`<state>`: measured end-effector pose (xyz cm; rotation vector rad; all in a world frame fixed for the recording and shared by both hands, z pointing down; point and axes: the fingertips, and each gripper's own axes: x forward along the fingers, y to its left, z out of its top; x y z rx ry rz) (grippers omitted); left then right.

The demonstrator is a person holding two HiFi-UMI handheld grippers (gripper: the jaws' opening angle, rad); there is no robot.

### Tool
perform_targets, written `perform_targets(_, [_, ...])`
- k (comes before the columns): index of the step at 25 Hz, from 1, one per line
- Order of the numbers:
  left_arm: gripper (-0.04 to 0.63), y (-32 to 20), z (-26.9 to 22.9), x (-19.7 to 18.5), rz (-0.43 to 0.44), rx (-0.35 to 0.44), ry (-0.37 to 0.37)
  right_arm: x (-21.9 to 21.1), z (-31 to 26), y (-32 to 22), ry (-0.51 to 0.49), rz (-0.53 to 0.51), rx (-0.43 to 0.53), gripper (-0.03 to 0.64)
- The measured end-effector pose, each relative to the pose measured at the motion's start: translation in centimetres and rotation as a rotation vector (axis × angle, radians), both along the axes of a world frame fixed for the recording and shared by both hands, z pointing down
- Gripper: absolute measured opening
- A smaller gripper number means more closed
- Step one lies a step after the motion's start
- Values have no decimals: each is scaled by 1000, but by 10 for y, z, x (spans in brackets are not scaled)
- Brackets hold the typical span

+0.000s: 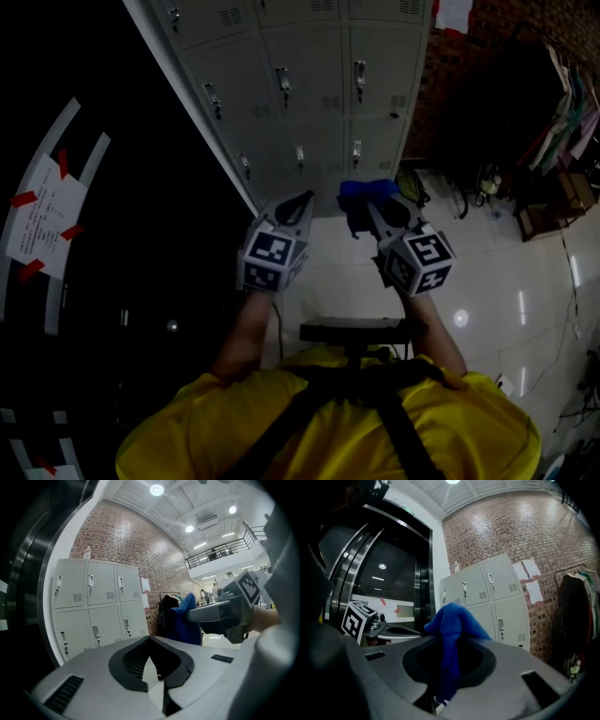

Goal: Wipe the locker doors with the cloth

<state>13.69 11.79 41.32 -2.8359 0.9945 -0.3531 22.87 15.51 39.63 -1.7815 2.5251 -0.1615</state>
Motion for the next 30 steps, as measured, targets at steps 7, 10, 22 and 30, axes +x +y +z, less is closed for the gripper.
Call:
perform_targets(7, [3,73,11,-52,-5,-36,1,-48,5,71,15,3,-32,66])
perform_targets(10, [3,99,16,-69,7,-45,-14,-67,6,97,24,17,-34,66])
perform_targets(22, [3,122,4,-65,9,0,-6,-56,0,128,42,23,-9,64])
perform_targets(30, [3,124,6,-36,20,-20,-24,-22,2,129,1,56,10,64])
